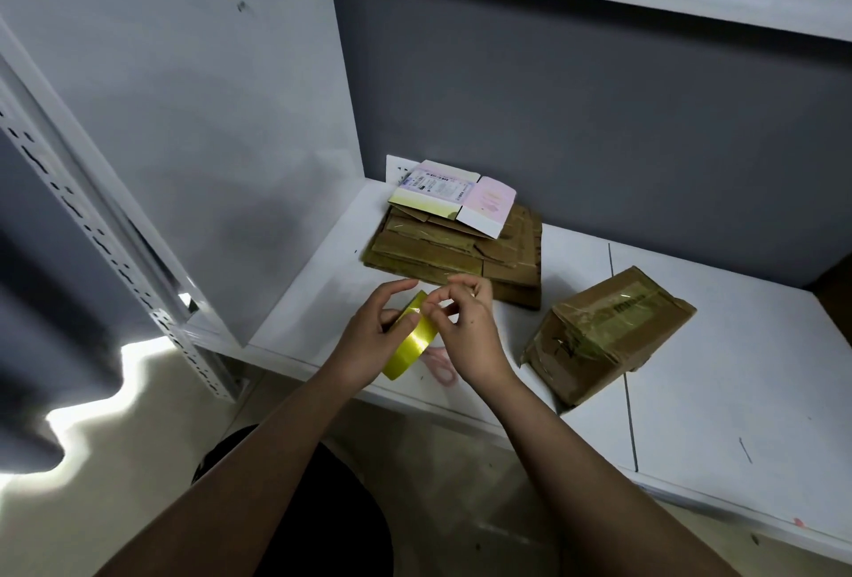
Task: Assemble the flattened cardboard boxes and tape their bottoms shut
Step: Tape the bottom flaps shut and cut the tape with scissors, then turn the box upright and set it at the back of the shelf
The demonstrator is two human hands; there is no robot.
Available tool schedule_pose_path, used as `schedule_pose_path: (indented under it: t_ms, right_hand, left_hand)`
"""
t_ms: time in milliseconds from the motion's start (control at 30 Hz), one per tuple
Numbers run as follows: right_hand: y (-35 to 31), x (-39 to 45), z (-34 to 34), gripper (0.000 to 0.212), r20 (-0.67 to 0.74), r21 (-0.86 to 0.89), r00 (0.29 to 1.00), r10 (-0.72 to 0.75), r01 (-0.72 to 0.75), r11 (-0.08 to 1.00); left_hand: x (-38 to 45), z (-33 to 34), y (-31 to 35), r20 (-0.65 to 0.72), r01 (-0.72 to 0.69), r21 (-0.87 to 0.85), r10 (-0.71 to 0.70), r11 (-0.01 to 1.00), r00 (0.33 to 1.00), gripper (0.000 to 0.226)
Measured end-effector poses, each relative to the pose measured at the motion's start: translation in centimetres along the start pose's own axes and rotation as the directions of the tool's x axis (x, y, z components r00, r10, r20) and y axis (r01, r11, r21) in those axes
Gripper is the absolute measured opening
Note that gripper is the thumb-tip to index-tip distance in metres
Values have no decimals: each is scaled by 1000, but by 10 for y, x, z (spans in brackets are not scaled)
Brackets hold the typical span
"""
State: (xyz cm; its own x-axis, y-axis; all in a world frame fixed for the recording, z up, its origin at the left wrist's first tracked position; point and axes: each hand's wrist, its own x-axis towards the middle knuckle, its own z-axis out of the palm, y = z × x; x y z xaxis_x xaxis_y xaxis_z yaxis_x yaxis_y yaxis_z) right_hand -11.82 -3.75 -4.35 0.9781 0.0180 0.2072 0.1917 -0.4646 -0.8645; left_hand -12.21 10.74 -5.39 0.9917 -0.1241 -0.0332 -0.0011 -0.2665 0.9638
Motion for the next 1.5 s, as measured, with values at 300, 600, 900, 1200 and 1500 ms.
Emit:
schedule_pose_path:
  t_ms: [300,600,900,1200,1500]
  right_hand:
    - [27,13,27,23,28,-89,999,19,-16,996]
    - [56,4,32,24,128,-166,969,211,-189,968]
    - [45,-11,-17,14,117,-144,987,106,-89,986]
    - [52,-39,-142,15,-203,-621,952,-230,57,782]
    - [84,-32,-185,43,25,-524,998,50,-29,851]
  left_hand:
    - [6,-19,-17,-114,100,107,-88,989,990,43]
    - [22,-13,-53,-166,145,840,-6,522,986,45]
    - [27,9,-66,-196,203,866,-63,457,979,57]
    - [-1,122,0,180,-161,608,62,778,982,105]
    - [4,215,3,59,-50,464,26,884,998,130]
